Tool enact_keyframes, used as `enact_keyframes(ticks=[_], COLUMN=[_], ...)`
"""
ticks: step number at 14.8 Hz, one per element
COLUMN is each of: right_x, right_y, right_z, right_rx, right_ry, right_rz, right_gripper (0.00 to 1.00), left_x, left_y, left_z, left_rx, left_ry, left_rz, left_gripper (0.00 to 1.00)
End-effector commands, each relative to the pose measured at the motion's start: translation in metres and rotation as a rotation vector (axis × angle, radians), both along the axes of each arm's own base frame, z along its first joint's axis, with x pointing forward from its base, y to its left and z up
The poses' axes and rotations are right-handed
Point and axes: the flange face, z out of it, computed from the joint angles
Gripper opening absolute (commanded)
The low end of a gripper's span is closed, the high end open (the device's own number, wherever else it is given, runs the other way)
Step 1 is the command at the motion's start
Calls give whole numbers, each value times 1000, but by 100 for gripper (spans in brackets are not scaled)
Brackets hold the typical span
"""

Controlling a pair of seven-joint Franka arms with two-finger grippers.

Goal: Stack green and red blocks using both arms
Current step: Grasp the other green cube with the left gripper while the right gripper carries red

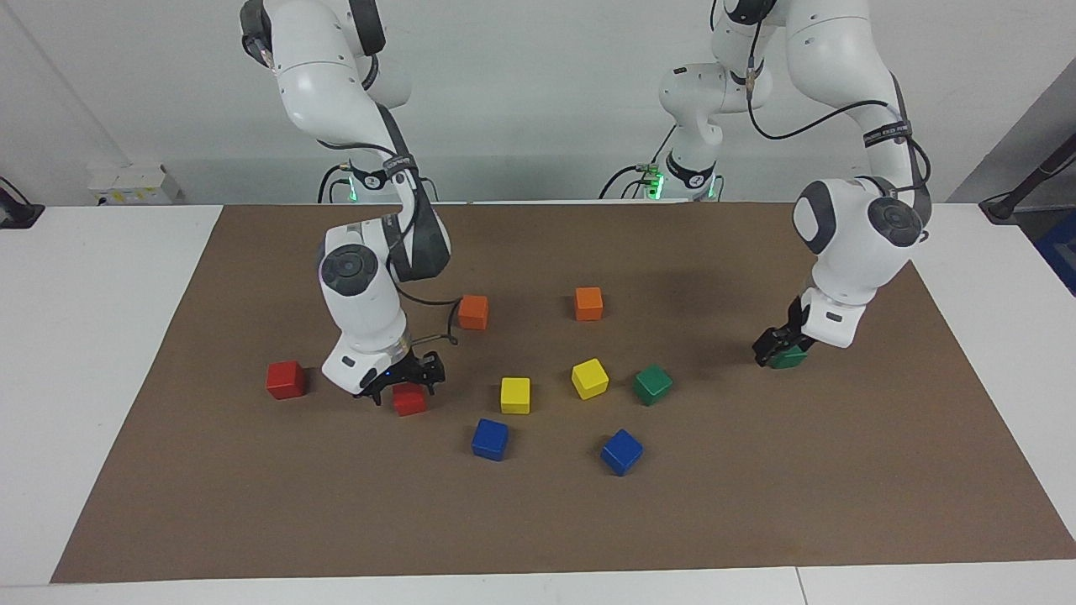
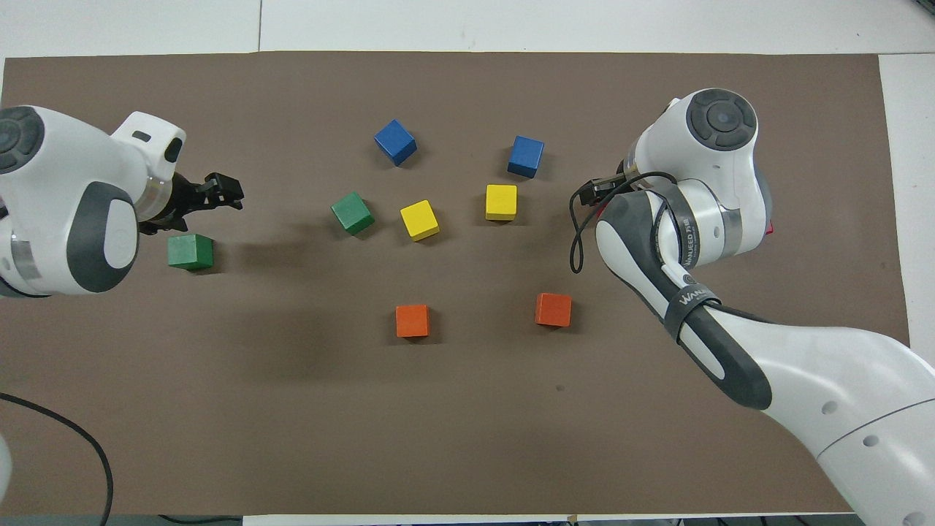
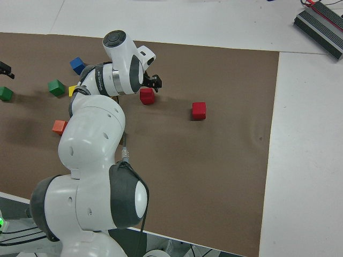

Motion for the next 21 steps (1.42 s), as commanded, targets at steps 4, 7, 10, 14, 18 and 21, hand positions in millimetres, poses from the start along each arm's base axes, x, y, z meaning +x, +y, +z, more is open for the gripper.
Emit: enact_keyframes(ticks=[4, 7, 10, 14, 18, 21], right_x=[-5, -5, -5, 2, 9, -3], right_y=[-2, -5, -7, -11, -75, -150], right_z=[-15, -15, -15, 12, 85, 118], right_rx=[-6, -8, -10, -12, -37, -31], right_ry=[37, 41, 52, 50, 54, 60], right_rz=[-37, -42, -54, -75, -101, -47], right_gripper=[99, 69, 6, 0, 0, 0], left_x=[42, 40, 26, 13, -7, -7], left_y=[-124, -158, -174, -173, -180, -180], left_z=[-16, -24, -44, -58, -76, -76], left_rx=[12, 7, 19, 27, 16, 16], left_ry=[76, 61, 44, 50, 27, 28], left_rz=[144, 187, 233, 228, 211, 213], left_gripper=[100, 100, 100, 100, 100, 79])
